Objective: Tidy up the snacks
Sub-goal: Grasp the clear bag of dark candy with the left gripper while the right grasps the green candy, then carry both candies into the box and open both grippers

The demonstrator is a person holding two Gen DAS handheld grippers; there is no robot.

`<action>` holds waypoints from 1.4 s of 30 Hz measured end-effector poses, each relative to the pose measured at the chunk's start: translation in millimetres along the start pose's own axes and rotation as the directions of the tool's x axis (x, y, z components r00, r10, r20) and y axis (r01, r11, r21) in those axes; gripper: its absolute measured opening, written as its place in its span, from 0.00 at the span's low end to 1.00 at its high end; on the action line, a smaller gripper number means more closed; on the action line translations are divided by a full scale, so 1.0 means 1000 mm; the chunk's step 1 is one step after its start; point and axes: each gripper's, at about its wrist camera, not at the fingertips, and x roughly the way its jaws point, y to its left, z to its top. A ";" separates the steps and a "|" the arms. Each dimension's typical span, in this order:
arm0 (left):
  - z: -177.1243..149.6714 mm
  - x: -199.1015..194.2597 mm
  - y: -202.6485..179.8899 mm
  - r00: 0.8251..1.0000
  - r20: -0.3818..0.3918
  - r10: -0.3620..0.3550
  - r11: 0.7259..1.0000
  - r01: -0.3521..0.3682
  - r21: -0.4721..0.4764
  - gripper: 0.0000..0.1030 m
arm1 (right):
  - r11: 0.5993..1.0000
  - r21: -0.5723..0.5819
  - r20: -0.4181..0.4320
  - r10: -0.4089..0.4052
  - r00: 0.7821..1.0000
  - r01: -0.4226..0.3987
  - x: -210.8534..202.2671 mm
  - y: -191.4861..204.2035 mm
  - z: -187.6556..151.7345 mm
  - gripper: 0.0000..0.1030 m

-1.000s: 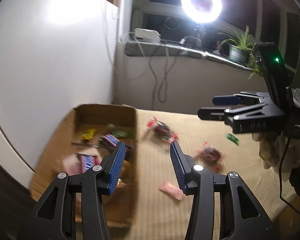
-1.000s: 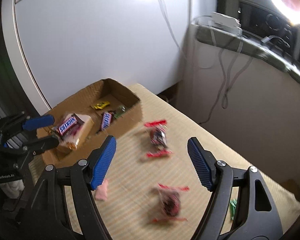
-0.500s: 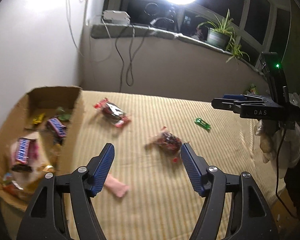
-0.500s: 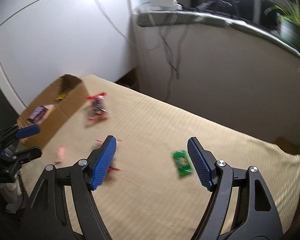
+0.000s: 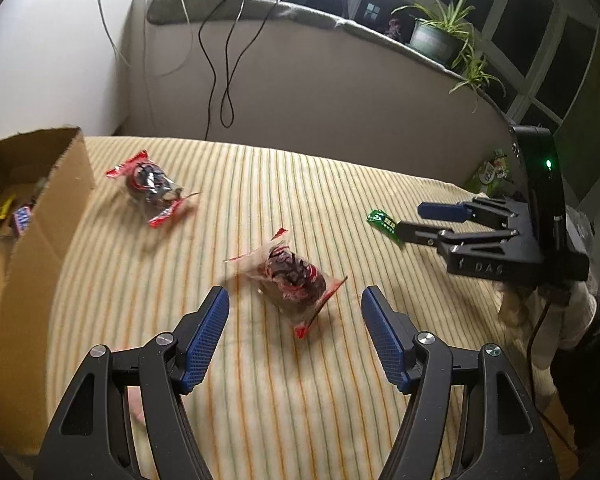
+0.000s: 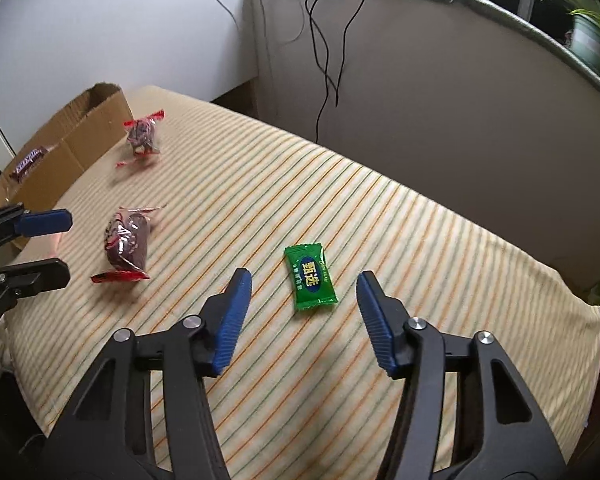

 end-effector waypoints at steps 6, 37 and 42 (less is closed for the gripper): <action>0.009 0.020 -0.001 1.000 -0.028 0.000 0.999 -0.001 -0.033 0.67 | 1.000 -0.009 -0.025 -0.003 1.000 0.002 0.015 -0.002 0.003 0.47; 0.005 0.009 -0.011 0.995 0.026 0.095 0.992 -0.097 0.086 0.31 | 0.999 -0.046 0.017 -0.004 1.000 0.005 -0.013 0.017 0.006 0.25; 0.003 -0.010 -0.005 0.993 0.064 0.100 0.991 -0.105 0.087 0.31 | 0.998 -0.067 0.051 0.003 0.999 0.000 -0.030 0.039 0.012 0.25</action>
